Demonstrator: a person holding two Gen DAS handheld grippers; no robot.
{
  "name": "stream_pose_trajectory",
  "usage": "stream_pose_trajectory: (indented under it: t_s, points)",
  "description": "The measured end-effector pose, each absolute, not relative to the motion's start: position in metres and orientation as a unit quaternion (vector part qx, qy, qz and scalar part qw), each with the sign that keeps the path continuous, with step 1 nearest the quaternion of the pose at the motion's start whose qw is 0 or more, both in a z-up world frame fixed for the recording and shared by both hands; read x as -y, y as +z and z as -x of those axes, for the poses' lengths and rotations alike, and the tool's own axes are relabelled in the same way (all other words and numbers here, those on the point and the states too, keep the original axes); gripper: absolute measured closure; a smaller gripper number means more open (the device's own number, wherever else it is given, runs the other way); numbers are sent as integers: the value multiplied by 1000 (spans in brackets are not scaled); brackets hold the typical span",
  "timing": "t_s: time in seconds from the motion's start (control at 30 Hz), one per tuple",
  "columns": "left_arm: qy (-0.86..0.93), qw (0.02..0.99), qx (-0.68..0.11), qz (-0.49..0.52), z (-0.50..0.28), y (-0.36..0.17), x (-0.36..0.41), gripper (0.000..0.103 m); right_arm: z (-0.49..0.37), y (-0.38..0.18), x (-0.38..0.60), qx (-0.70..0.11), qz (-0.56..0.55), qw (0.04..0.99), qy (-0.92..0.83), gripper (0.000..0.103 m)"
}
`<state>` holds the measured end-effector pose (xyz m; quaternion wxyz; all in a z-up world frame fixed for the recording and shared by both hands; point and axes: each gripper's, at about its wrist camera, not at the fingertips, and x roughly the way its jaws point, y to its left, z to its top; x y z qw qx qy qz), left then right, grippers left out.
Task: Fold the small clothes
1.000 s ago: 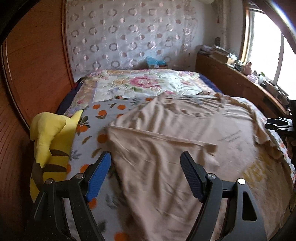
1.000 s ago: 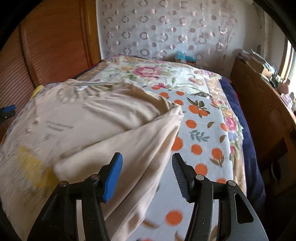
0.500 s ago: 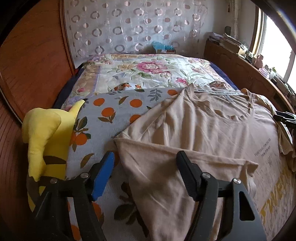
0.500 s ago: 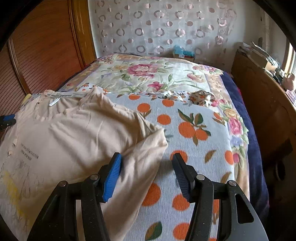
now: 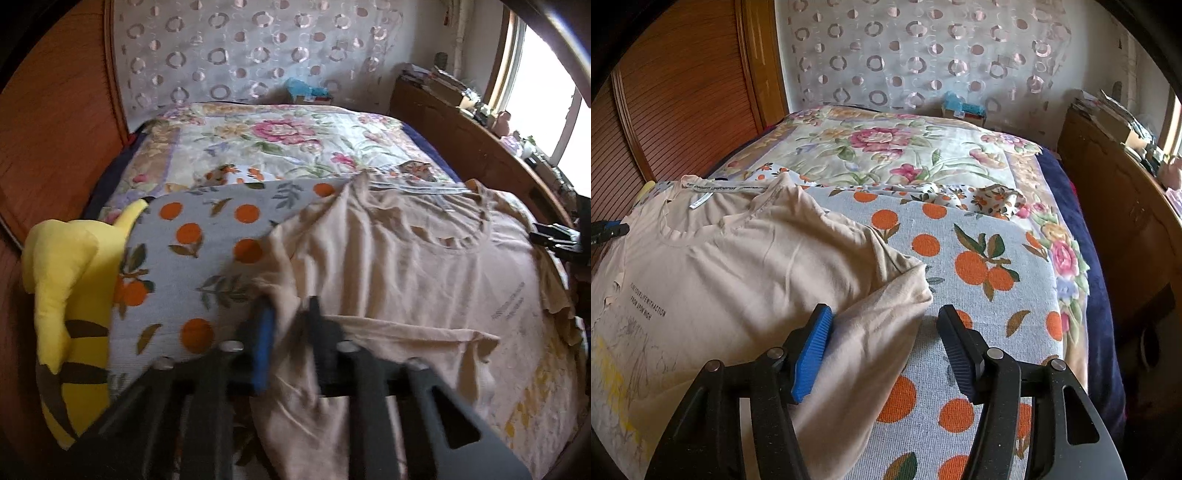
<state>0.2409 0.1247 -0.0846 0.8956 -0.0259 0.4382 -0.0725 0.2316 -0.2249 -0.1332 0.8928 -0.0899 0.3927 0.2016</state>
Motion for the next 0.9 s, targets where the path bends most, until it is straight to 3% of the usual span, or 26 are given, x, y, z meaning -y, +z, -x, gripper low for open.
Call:
stream_pose_trajectory:
  t_s: [0.03,0.1,0.17,0.2,0.47,0.9]
  points:
    - [-74,896,-437,23,-240,-84,-122,94,-234,-133,224,-392,92,892,206,42]
    - [-77,901,-427,14,-235,-79,-114,95,-233,-133,220,-389,97,890,219,58]
    - [-91,905,-415,11,-228,-70,-107,95,-228,-131,214,-388,106,884,237,90]
    - [-96,909,-405,9,-222,-64,-102,95,-226,-131,211,-391,106,879,250,95]
    - [-133,937,-324,0,-151,-3,-78,96,-171,-88,220,-331,82,900,271,96]
    - [-132,952,-277,9,-29,9,-89,96,-17,-60,264,-272,77,916,285,96]
